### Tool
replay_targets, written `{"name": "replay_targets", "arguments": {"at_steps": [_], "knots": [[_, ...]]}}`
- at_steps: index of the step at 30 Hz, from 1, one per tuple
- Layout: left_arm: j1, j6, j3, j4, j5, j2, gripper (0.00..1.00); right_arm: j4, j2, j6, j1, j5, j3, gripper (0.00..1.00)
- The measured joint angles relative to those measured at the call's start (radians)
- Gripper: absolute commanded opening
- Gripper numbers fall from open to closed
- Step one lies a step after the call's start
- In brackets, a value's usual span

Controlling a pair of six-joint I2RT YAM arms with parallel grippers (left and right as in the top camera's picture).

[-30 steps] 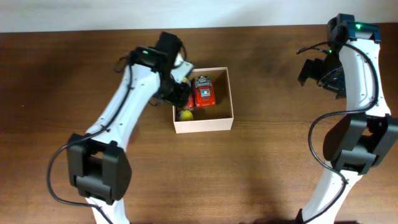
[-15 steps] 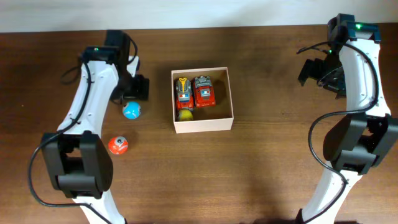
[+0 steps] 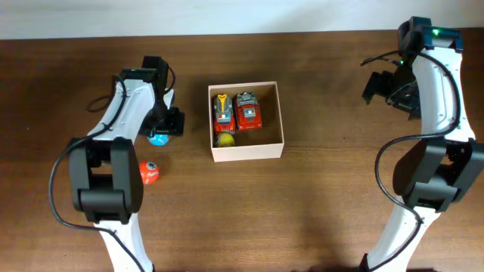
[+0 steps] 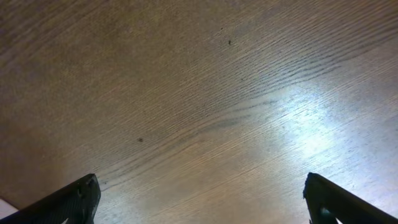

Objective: Pack container
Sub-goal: 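Move the left gripper to the blue ball and grasp it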

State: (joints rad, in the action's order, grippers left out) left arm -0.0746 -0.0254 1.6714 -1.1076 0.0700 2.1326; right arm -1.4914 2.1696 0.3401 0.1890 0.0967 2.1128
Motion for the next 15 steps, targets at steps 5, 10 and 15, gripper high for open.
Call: {"name": "replay_targets", "arguments": {"at_steps": [5,10,15], "knots": [[0.013,-0.003,0.0,0.011,0.037,0.043,0.82,0.0,0.0,0.0,0.0,0.0,0.0,0.99],[0.007,-0.002,-0.003,0.028,0.017,0.079,0.75,0.0,0.0,0.001,0.0,0.0,0.0,0.99],[0.003,-0.007,-0.004,0.032,0.005,0.082,0.44,0.0,0.0,0.0,0.0,0.0,0.0,0.99]]}}
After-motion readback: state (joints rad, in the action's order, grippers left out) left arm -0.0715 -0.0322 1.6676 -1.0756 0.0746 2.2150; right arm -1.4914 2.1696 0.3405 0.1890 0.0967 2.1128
